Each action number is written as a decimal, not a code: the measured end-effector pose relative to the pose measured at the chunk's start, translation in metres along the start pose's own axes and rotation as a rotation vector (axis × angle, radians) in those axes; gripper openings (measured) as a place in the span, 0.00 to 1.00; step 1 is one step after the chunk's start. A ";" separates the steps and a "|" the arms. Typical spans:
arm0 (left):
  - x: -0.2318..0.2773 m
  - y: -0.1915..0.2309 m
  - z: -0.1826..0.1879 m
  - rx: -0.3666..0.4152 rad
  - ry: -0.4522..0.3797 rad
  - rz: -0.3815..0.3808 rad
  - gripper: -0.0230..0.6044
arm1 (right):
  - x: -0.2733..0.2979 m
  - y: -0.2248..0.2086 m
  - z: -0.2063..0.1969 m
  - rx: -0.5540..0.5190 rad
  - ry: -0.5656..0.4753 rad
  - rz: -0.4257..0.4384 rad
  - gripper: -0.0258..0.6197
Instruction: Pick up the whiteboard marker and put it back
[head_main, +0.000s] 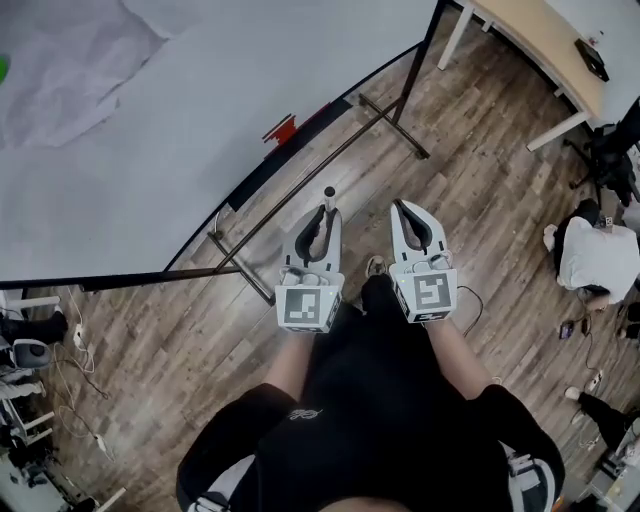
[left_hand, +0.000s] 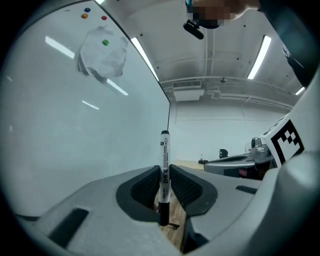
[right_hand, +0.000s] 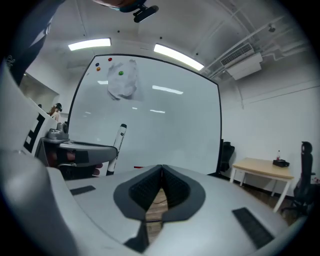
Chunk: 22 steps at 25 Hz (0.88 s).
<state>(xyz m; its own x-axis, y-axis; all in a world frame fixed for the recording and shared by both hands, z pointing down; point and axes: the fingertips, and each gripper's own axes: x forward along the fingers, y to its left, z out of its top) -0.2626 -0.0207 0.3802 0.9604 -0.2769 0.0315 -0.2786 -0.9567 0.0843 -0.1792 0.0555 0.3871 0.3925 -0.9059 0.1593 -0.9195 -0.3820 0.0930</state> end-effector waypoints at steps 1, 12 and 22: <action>0.003 -0.006 0.000 -0.004 0.000 -0.013 0.14 | -0.005 -0.006 -0.002 0.002 0.005 -0.016 0.04; 0.079 -0.050 -0.008 0.011 0.038 -0.038 0.14 | 0.006 -0.093 -0.011 0.041 -0.012 -0.036 0.04; 0.203 -0.090 -0.012 0.079 0.086 0.066 0.14 | 0.069 -0.209 -0.011 0.032 -0.061 0.097 0.04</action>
<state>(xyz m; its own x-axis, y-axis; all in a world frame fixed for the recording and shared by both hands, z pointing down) -0.0426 0.0100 0.3905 0.9351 -0.3336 0.1200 -0.3361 -0.9418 0.0011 0.0402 0.0751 0.3899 0.3004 -0.9480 0.1056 -0.9537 -0.2968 0.0483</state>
